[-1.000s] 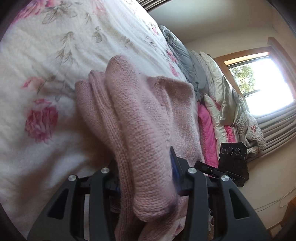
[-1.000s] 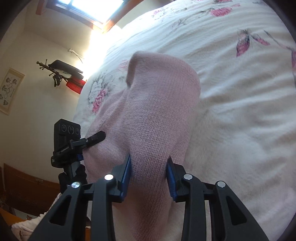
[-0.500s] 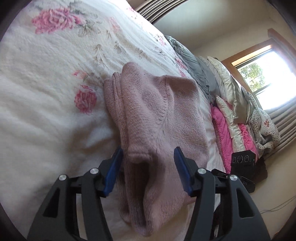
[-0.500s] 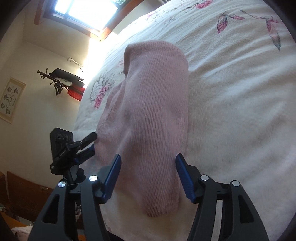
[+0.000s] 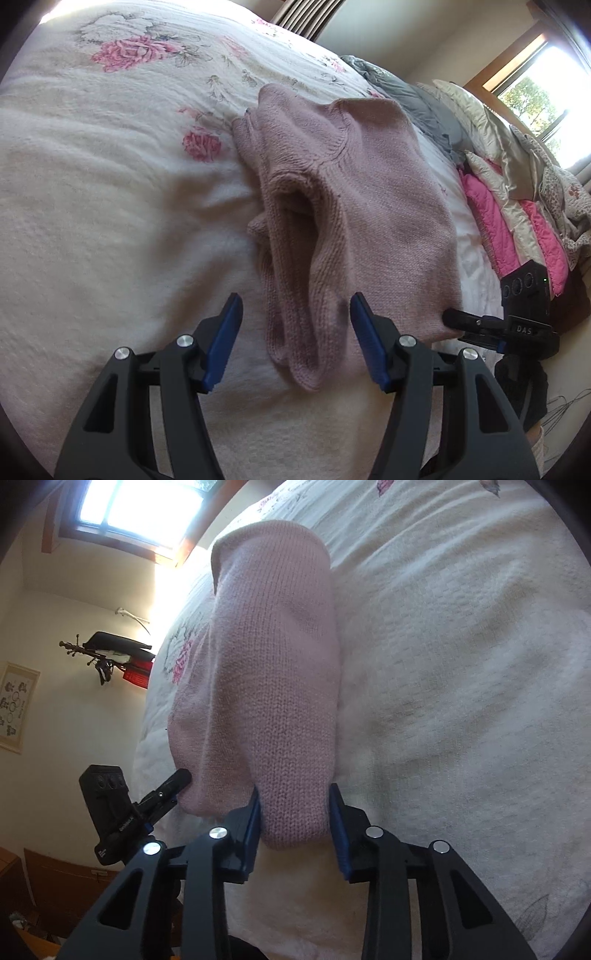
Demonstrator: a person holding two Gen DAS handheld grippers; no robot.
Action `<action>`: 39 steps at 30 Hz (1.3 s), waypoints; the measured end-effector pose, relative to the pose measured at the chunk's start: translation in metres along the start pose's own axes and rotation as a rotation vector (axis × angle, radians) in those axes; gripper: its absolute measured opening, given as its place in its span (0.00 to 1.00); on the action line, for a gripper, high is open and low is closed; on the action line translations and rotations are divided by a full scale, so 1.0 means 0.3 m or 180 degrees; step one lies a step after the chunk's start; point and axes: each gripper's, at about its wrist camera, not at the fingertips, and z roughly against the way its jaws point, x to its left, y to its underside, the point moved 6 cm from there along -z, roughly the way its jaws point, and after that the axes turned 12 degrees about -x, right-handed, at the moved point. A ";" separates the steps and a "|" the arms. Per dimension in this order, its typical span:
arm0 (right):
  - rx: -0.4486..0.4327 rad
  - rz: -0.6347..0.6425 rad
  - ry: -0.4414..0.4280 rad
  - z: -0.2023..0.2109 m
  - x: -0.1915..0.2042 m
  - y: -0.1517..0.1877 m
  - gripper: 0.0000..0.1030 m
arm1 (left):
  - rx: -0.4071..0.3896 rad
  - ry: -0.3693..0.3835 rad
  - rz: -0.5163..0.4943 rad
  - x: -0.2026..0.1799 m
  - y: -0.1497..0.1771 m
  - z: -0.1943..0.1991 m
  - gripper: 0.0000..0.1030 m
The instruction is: Fold small clothes
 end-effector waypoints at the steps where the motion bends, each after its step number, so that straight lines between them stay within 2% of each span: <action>1: -0.0020 0.0008 0.0041 0.005 0.009 0.000 0.28 | 0.0027 -0.0047 0.0000 0.012 0.009 -0.004 0.58; 4: -0.0067 0.0085 0.0221 0.011 0.032 0.009 0.26 | 0.0072 -0.0074 0.0051 0.035 0.034 -0.016 0.60; 7: -0.0056 0.0068 0.0370 -0.018 0.020 0.027 0.26 | 0.0050 -0.0123 -0.0047 0.037 0.043 -0.020 0.60; 11: -0.0092 -0.0024 0.0385 -0.034 0.001 0.036 0.27 | 0.0061 -0.0135 -0.0109 0.047 0.046 -0.017 0.60; 14: -0.0166 0.0029 0.0439 -0.021 0.035 0.037 0.32 | 0.0075 -0.0217 -0.0124 0.047 0.045 0.008 0.60; 16: -0.0237 0.0112 0.0530 0.000 0.061 0.041 0.44 | 0.0059 -0.0272 -0.0193 0.033 0.047 0.040 0.61; 19: -0.0372 0.0229 0.0757 0.054 0.089 0.049 0.60 | 0.0077 -0.0404 -0.0376 0.000 0.062 0.092 0.67; 20: -0.0414 0.0252 0.0813 0.067 0.104 0.056 0.71 | 0.0083 -0.0445 -0.0424 -0.011 0.069 0.111 0.71; 24: -0.0547 0.0505 0.1158 0.129 0.155 0.088 0.86 | 0.0035 -0.0610 -0.0624 -0.063 0.093 0.190 0.84; 26: -0.0588 0.0665 0.1363 0.150 0.178 0.108 0.88 | -0.0006 -0.0713 -0.0715 -0.083 0.101 0.225 0.87; 28: -0.0614 0.0775 0.1557 0.168 0.182 0.120 0.94 | -0.0040 -0.0767 -0.0723 -0.097 0.113 0.258 0.88; 33: -0.0695 0.1085 0.1900 0.209 0.207 0.176 0.96 | -0.0089 -0.0952 -0.0551 -0.080 0.127 0.334 0.89; 39: -0.0751 0.1311 0.2027 0.234 0.269 0.255 0.96 | -0.0256 -0.1112 -0.0546 -0.077 0.129 0.436 0.89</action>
